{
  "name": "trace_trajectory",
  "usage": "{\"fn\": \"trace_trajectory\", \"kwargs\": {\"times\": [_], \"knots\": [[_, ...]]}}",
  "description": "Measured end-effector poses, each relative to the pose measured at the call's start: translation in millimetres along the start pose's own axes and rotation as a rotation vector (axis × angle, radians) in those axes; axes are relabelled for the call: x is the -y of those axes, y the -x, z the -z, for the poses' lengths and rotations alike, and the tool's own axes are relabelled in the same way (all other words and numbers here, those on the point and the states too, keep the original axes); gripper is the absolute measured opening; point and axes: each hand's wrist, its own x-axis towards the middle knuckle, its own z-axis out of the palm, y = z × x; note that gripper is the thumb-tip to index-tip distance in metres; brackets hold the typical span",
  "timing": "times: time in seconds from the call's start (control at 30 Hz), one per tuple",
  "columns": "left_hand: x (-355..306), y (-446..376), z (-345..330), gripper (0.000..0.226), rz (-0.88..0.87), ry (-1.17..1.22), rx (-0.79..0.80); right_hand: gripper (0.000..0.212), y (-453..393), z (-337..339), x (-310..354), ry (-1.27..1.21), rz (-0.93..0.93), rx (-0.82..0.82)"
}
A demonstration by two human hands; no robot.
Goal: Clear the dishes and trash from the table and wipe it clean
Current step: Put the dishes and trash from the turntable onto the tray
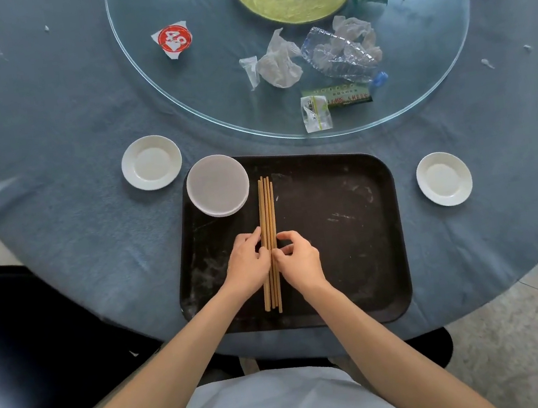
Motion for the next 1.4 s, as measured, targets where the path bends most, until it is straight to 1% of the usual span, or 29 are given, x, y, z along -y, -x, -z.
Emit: {"fn": "trace_trajectory", "kwargs": {"times": [0.2, 0.27, 0.33, 0.43, 0.5, 0.57, 0.67, 0.8, 0.83, 0.97, 1.03, 1.1, 1.17, 1.23, 1.33, 1.4], "knots": [[3, 12, 7, 0.057, -0.026, -0.015, 0.01, 0.04, 4, 3, 5, -0.006, 0.007, -0.012], [0, 19, 17, 0.056, -0.064, -0.044, -0.005, 0.039, 6, 9, 13, -0.017, 0.019, -0.025], [-8, 27, 33, 0.053, -0.188, -0.077, -0.021, 0.036, 7, 17, 24, -0.018, 0.077, -0.071], [-26, 36, 72, 0.046, -0.409, -0.049, -0.066, 0.031, 4, 32, 56, -0.044, 0.208, -0.157], [-34, 30, 106, 0.043, -0.461, -0.013, -0.158, 0.03, 0, 41, 89, -0.071, 0.292, -0.182], [-36, 15, 140, 0.041, -0.425, 0.034, -0.253, 0.029, -8, 45, 126, -0.072, 0.357, -0.184], [-28, -17, 187, 0.041, -0.309, 0.08, -0.373, 0.031, -20, 39, 180, -0.04, 0.432, -0.153], [-2, -58, 236, 0.055, -0.147, 0.121, -0.429, 0.033, -43, 11, 230, 0.04, 0.453, -0.072], [4, -66, 244, 0.055, -0.103, 0.141, -0.432, 0.033, -50, 2, 238, 0.065, 0.439, -0.045], [29, -101, 260, 0.055, 0.101, 0.22, -0.412, 0.035, -88, -41, 260, 0.197, 0.349, 0.078], [47, -118, 261, 0.06, 0.205, 0.318, -0.365, 0.037, -108, -63, 267, 0.26, 0.279, 0.136], [60, -130, 261, 0.062, 0.267, 0.426, -0.311, 0.04, -123, -79, 267, 0.301, 0.203, 0.18], [71, -146, 263, 0.058, 0.289, 0.49, -0.284, 0.043, -140, -95, 269, 0.333, 0.14, 0.198], [72, -151, 263, 0.05, 0.268, 0.533, -0.267, 0.046, -148, -101, 268, 0.353, 0.117, 0.198], [75, -163, 265, 0.039, 0.261, 0.535, -0.237, 0.043, -161, -114, 268, 0.311, 0.073, 0.187], [77, -167, 265, 0.039, 0.269, 0.553, -0.244, 0.042, -164, -119, 266, 0.284, 0.049, 0.192]]}}
